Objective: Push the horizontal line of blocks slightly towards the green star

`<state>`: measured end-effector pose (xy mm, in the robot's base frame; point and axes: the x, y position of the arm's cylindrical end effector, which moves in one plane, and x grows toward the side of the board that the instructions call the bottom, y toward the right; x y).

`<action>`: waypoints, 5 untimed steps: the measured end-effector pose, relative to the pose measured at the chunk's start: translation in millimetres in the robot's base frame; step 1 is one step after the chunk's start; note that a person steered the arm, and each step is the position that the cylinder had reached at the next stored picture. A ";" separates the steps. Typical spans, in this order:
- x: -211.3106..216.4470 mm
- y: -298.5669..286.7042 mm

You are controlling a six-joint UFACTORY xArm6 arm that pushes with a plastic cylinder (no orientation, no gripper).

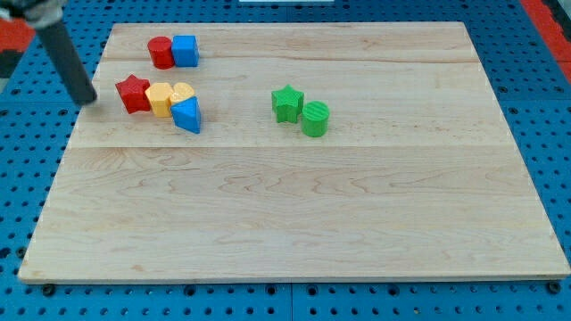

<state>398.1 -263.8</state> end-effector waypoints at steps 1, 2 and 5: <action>-3.1 23.6; -3.1 -40.1; -32.7 24.6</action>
